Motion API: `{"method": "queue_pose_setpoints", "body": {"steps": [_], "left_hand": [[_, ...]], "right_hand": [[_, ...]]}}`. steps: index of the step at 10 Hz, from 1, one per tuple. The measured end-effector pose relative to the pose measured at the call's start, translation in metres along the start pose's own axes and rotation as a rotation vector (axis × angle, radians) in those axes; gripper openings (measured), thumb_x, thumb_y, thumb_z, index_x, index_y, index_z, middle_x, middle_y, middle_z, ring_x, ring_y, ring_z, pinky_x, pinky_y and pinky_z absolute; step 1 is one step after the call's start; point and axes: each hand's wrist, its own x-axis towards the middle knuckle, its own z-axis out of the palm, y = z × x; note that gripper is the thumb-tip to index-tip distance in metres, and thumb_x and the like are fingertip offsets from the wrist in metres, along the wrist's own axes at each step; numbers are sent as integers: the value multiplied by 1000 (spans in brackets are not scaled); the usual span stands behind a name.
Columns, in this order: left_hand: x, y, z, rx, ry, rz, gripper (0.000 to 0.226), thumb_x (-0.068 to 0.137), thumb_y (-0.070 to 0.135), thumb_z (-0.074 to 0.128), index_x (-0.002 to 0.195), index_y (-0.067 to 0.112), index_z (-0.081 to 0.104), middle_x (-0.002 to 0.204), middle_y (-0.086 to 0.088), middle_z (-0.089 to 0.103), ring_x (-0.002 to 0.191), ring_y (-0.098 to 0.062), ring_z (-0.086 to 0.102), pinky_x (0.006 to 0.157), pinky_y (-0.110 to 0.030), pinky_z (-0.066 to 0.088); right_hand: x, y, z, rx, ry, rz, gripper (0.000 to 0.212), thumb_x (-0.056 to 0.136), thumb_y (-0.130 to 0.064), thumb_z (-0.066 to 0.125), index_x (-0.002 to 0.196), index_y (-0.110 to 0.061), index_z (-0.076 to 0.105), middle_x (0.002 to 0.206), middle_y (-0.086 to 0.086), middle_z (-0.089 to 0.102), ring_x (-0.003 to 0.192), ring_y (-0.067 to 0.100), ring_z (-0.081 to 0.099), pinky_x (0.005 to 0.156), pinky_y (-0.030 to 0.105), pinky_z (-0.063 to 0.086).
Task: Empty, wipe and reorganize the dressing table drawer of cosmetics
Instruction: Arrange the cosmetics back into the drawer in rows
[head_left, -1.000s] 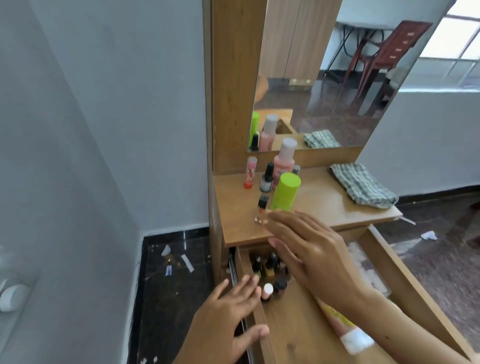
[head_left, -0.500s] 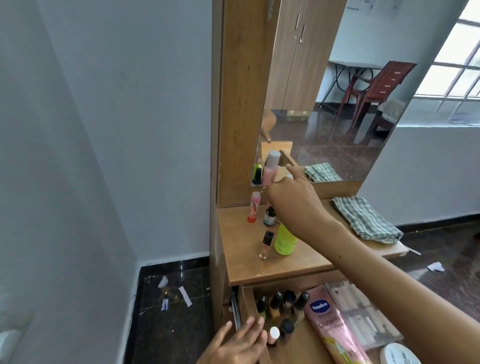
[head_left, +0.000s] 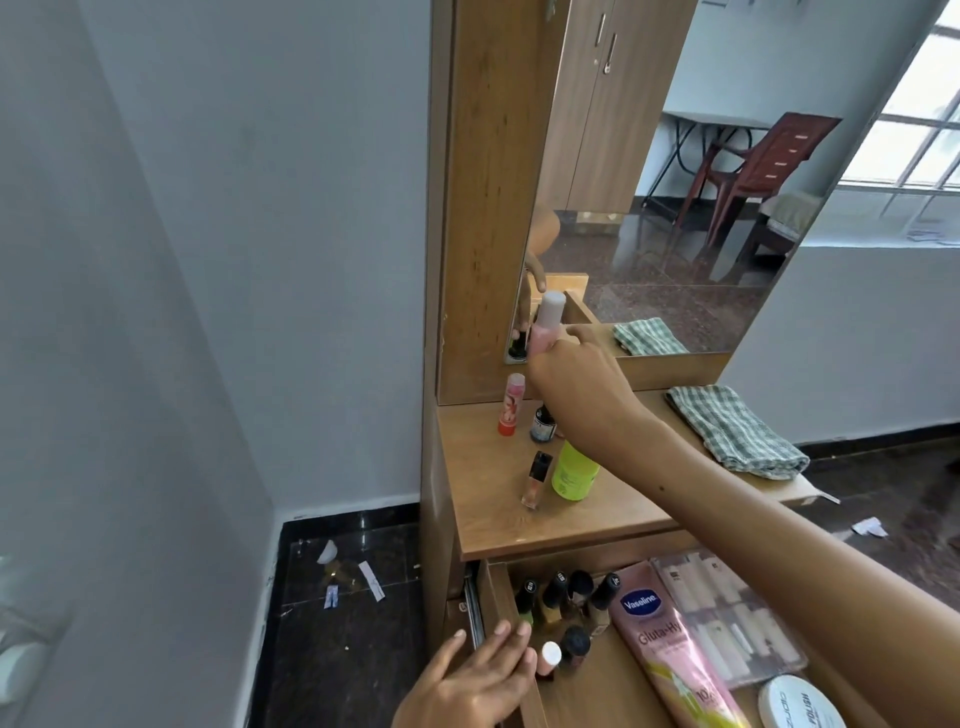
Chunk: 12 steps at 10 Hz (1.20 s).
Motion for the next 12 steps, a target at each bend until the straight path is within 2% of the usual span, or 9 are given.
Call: {"method": "queue_pose_setpoints", "body": {"steps": [1, 2, 4, 6, 7, 8, 9, 11, 12], "left_hand": [[-4, 31, -12, -704, -574, -142, 47, 101, 27, -1, 121, 25, 41, 155, -8, -6, 142, -19, -1, 111, -34, 2], [-4, 20, -14, -763, -555, -186, 48, 101, 29, -1, 123, 22, 41, 154, -15, -3, 140, -22, 5, 109, -36, 7], [-6, 26, -25, -1150, -639, -292, 49, 100, 36, -1, 124, 28, 41, 155, 1, -7, 141, -10, -2, 110, -26, 1], [7, 5, -32, -1310, -500, -460, 61, 96, 57, 8, 147, 25, -5, 155, 7, -9, 139, -3, 1, 107, -18, 8], [10, 4, -37, -1451, -567, -535, 64, 92, 65, 15, 146, 31, 16, 153, 14, 13, 137, 2, 9, 105, -18, 18], [14, -6, -54, -1603, -606, -693, 63, 84, 72, 30, 132, 34, 43, 141, 26, 30, 132, 12, 16, 108, -13, 16], [16, -12, -63, -1594, -585, -760, 75, 72, 79, 20, 135, 38, 22, 141, 33, 8, 126, 24, -5, 103, -6, -12], [19, -16, -67, -1576, -598, -762, 67, 76, 69, 32, 134, 37, 23, 144, 27, 7, 124, 26, -9, 100, -5, -15], [19, -14, -67, -1570, -586, -747, 66, 78, 71, 33, 134, 36, 26, 145, 24, 12, 125, 25, -7, 101, -7, -12]], "right_hand": [[-1, 0, -3, 13, -13, -39, 48, 81, 8, 56, 127, 3, 42, 113, 12, 57, 105, 29, 55, 107, 36, 28], [1, 1, 0, 43, 7, -56, 36, 84, 11, 48, 119, 3, 49, 104, 11, 60, 99, 30, 56, 108, 37, 30], [-2, 12, -4, 78, 3, -126, 28, 83, 8, 51, 107, -5, 60, 87, 6, 62, 92, 28, 59, 108, 40, 29], [-30, 34, -16, 321, 274, -186, 27, 71, 2, 69, 81, -23, 74, 83, 0, 71, 87, 24, 65, 106, 38, 27], [-72, 44, -26, 527, 504, -318, 12, 65, -4, 69, 65, -14, 74, 69, 2, 71, 66, 22, 68, 79, 33, 51], [-118, 49, -21, 674, 382, -377, 13, 74, -8, 64, 70, -12, 75, 78, 0, 73, 71, 15, 68, 67, 27, 49], [-149, 44, 10, 701, 197, -360, 15, 70, -6, 64, 69, -18, 74, 78, -5, 71, 68, 13, 66, 61, 25, 49], [-180, 14, 89, 696, -59, -238, 19, 59, 1, 62, 62, -18, 65, 68, -2, 63, 65, 20, 60, 57, 28, 44], [-180, 4, 112, 739, -28, -171, 25, 55, 7, 67, 61, -18, 66, 66, -3, 64, 62, 19, 61, 54, 20, 37]]}}
